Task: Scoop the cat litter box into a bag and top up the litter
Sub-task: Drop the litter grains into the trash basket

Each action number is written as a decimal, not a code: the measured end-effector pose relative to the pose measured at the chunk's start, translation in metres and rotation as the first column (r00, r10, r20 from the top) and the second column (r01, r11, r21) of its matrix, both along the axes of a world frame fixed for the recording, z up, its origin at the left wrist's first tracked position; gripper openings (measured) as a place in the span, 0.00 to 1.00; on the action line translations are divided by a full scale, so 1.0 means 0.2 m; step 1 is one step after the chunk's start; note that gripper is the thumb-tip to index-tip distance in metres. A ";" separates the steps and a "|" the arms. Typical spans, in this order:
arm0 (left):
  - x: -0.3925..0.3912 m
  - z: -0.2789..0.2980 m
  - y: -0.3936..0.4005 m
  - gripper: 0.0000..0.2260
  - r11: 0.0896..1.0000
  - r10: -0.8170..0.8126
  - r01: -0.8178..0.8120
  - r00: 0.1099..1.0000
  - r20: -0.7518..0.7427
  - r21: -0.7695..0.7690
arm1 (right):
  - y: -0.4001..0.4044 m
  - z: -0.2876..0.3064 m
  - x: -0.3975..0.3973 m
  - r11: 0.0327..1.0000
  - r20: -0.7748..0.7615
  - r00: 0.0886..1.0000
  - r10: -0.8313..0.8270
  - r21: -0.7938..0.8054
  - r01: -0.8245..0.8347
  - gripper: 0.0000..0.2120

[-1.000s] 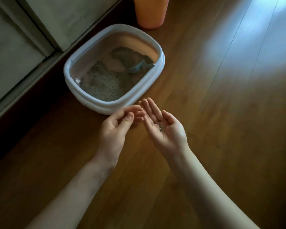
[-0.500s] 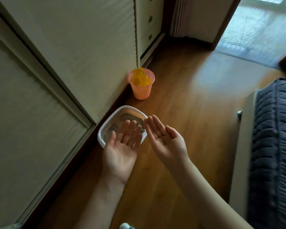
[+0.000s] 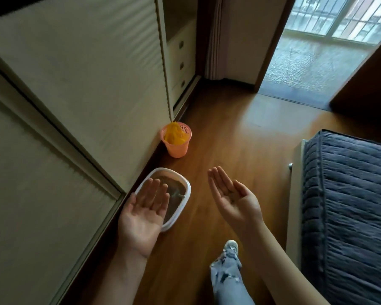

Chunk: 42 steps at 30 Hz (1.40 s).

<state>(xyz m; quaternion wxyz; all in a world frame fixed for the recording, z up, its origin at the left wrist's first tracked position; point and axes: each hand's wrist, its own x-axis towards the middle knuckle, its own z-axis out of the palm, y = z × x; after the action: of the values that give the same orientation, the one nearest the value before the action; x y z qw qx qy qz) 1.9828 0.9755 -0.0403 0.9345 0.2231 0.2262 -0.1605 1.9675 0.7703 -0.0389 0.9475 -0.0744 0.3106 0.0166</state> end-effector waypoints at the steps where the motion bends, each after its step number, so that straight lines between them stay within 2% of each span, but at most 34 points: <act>1: 0.07 0.01 -0.03 0.22 0.999 0.006 -0.007 1.000 0.020 0.043 | -0.05 0.00 0.07 1.000 0.001 1.000 0.007 0.000 -0.007 0.24; 3: 0.21 0.02 -0.11 0.19 0.977 -0.001 -0.020 0.995 0.096 0.213 | -0.16 0.00 0.24 1.000 -0.013 1.000 0.020 0.010 -0.019 0.24; 4: 0.28 0.02 -0.15 0.18 0.936 -0.014 -0.038 0.989 0.146 0.350 | -0.22 0.00 0.32 0.999 -0.015 0.999 0.033 0.007 -0.033 0.24; 6: 0.41 0.04 -0.26 0.16 0.768 -0.063 -0.109 0.967 0.245 0.631 | -0.34 0.02 0.48 0.996 0.002 0.996 0.085 -0.001 -0.085 0.22; 7: 0.48 0.05 -0.33 0.15 0.675 -0.091 -0.142 0.958 0.272 0.724 | -0.40 0.03 0.57 0.994 0.005 0.994 0.108 -0.002 -0.108 0.21; 11: 0.72 0.09 -0.55 0.15 0.448 -0.123 -0.237 0.939 0.322 0.862 | -0.63 0.09 0.85 0.970 -0.002 0.972 0.234 -0.064 -0.234 0.23; 14: 0.89 0.09 -0.67 0.14 0.369 -0.135 -0.265 0.933 0.333 0.891 | -0.77 0.10 1.06 0.959 -0.011 0.961 0.277 -0.060 -0.277 0.25; 18: 1.02 0.05 -0.75 0.15 0.316 -0.170 -0.239 0.938 0.303 0.918 | -0.89 0.06 1.30 0.954 -0.044 0.954 0.298 -0.031 -0.299 0.24; 23: 1.20 -0.02 -0.79 0.16 0.294 -0.131 -0.211 0.957 0.258 0.932 | -0.98 0.00 1.57 0.943 -0.074 0.942 0.327 -0.043 -0.331 0.21; 29: 1.56 -0.16 -0.85 0.14 0.331 -0.017 -0.202 0.975 0.220 0.922 | -1.02 -0.12 2.02 0.918 -0.115 0.916 0.385 -0.056 -0.393 0.20; 35: 2.14 -0.49 -0.90 0.13 0.397 0.052 -0.170 0.985 0.163 0.902 | -0.96 -0.33 2.66 0.861 -0.152 0.861 0.486 -0.086 -0.501 0.23; 38: 2.46 -0.68 -0.90 0.13 0.365 0.084 -0.188 0.982 0.169 0.912 | -0.91 -0.50 3.00 0.821 -0.156 0.823 0.546 -0.095 -0.563 0.26; 42: 2.81 -0.94 -0.90 0.13 0.346 0.156 -0.170 0.980 0.122 0.923 | -0.86 -0.82 3.37 0.789 -0.183 0.787 0.589 -0.081 -0.609 0.25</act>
<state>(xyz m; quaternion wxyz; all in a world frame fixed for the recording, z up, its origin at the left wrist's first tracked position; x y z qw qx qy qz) 2.5452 0.7963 -0.2284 0.6583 0.6879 0.2922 0.0901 2.6412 0.5993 -0.2036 0.8600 -0.2319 0.3405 0.3013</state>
